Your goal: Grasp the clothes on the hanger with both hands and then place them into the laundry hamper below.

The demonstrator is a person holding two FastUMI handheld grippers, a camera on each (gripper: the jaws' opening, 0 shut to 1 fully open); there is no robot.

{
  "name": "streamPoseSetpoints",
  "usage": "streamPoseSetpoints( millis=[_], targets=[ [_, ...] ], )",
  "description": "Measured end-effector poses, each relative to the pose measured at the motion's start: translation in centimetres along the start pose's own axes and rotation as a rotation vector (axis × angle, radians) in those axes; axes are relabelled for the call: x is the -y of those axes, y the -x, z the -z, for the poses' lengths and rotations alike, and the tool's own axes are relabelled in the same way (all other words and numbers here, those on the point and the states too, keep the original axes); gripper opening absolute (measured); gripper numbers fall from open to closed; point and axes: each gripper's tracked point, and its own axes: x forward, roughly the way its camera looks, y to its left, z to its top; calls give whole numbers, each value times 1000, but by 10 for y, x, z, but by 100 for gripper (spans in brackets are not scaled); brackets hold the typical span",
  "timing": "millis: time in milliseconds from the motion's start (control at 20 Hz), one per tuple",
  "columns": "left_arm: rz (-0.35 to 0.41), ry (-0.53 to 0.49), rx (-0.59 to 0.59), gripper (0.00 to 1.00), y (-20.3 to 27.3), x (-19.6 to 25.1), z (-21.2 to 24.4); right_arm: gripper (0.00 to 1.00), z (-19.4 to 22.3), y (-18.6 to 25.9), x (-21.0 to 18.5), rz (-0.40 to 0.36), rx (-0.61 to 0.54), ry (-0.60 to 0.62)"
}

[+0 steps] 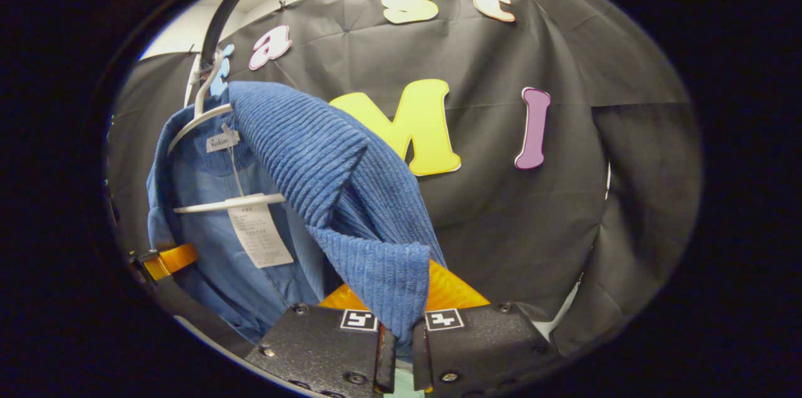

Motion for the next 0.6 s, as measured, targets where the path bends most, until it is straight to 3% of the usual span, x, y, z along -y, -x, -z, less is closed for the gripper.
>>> streamPoseSetpoints(
  millis=[500,550,600],
  targets=[
    [22,19,73,6,31,-23,-50,11,-34,11,16,-48,46,-189],
    [23,21,74,10,33,-24,-54,11,-41,13,16,-64,68,-206],
    [25,24,79,6,34,-27,-59,11,-50,15,17,-79,90,-222]
  ],
)
